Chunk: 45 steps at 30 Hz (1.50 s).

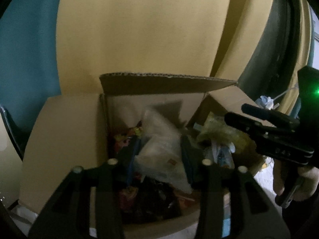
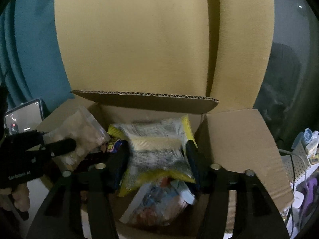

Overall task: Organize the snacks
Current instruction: 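Carry both packets into the cardboard box and open both tools, then grasp the large toast bread bag with the left tool while the right tool grasps a long bread packet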

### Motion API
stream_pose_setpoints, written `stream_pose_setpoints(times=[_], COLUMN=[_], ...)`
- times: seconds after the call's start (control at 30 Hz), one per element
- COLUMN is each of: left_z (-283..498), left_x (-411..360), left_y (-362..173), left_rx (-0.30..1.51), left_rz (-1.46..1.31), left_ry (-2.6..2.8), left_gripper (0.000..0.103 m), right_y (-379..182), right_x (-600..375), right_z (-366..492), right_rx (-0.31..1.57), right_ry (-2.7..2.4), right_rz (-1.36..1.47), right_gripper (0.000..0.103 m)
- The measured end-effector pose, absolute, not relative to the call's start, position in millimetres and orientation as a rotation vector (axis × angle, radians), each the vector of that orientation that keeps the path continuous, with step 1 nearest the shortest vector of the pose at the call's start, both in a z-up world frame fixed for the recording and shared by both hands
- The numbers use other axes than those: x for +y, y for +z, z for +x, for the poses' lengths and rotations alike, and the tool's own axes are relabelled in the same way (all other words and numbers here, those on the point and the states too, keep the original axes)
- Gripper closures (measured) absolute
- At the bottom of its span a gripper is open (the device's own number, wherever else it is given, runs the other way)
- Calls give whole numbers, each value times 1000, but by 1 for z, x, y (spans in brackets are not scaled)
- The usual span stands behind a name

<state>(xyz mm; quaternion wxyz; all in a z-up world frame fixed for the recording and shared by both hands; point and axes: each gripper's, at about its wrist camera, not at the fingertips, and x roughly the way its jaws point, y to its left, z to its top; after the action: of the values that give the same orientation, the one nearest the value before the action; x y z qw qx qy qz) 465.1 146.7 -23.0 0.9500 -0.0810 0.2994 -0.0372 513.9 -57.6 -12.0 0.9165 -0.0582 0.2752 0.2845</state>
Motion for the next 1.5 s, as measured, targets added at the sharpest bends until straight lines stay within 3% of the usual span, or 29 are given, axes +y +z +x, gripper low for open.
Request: stream_pose_setpoints(times=[0.03, 0.07, 0.1, 0.13, 0.8, 1.3, 1.5], left_z=[463, 461, 456, 453, 334, 245, 212], left_x=[147, 147, 148, 149, 110, 77, 71], left_y=[-22, -20, -17, -14, 3, -52, -89], left_rx=[604, 597, 584, 577, 533, 644, 729], left_rz=[-166, -168, -175, -179, -146, -199, -296], left_ry=[-75, -73, -69, -65, -83, -105, -71], left_gripper=[43, 27, 18, 17, 17, 17, 12], right_y=[-11, -11, -9, -8, 8, -33, -58], right_x=[-57, -57, -57, -57, -105, -151, -166], right_z=[514, 513, 510, 508, 409, 325, 292], right_rx=[565, 562, 560, 558, 538, 615, 663], right_ry=[588, 588, 592, 595, 608, 574, 581], right_rz=[-112, -108, -109, -111, -130, -121, -115], right_gripper=[25, 22, 22, 22, 22, 21, 21])
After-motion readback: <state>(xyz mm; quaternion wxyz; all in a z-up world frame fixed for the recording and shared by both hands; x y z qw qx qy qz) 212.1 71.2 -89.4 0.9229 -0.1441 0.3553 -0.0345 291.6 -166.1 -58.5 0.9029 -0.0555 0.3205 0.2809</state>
